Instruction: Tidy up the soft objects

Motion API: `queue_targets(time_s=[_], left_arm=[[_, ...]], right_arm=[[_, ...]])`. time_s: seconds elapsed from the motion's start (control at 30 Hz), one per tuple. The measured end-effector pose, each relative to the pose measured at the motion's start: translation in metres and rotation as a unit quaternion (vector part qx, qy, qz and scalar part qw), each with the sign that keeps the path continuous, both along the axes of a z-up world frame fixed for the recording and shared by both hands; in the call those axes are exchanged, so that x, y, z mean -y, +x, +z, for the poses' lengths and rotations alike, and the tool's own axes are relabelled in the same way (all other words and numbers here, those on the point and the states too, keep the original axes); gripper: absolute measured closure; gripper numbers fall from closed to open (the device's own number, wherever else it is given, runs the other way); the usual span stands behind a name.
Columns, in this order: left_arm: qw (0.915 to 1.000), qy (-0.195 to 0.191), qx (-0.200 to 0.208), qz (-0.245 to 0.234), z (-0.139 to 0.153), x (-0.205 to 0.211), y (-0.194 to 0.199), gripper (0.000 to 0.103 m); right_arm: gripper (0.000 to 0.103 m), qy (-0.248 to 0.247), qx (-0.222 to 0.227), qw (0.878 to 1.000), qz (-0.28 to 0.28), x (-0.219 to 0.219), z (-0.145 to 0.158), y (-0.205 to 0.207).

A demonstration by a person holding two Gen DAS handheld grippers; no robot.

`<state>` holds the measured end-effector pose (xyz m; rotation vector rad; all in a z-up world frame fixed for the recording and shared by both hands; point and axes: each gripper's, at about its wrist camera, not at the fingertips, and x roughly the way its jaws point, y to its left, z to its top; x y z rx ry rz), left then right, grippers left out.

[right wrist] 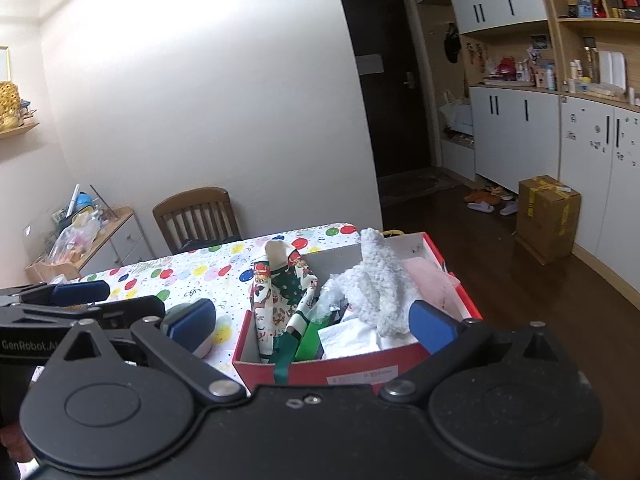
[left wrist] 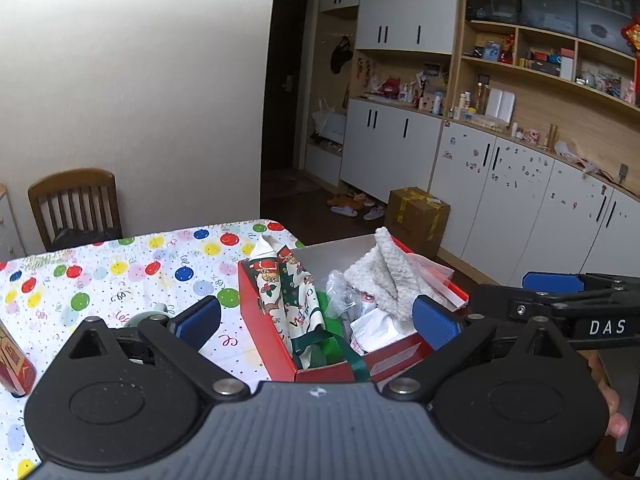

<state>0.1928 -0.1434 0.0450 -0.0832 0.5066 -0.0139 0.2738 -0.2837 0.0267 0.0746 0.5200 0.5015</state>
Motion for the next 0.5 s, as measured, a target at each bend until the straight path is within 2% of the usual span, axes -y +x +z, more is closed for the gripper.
queue_targets(time_s=[0.5], left_arm=[[0.9993,-0.037,-0.009,-0.007,-0.007,-0.009,-0.02,0.0]], right_arm=[[0.0,-0.023,0.011,0.999,-0.043,-0.01,-0.005,-0.037]])
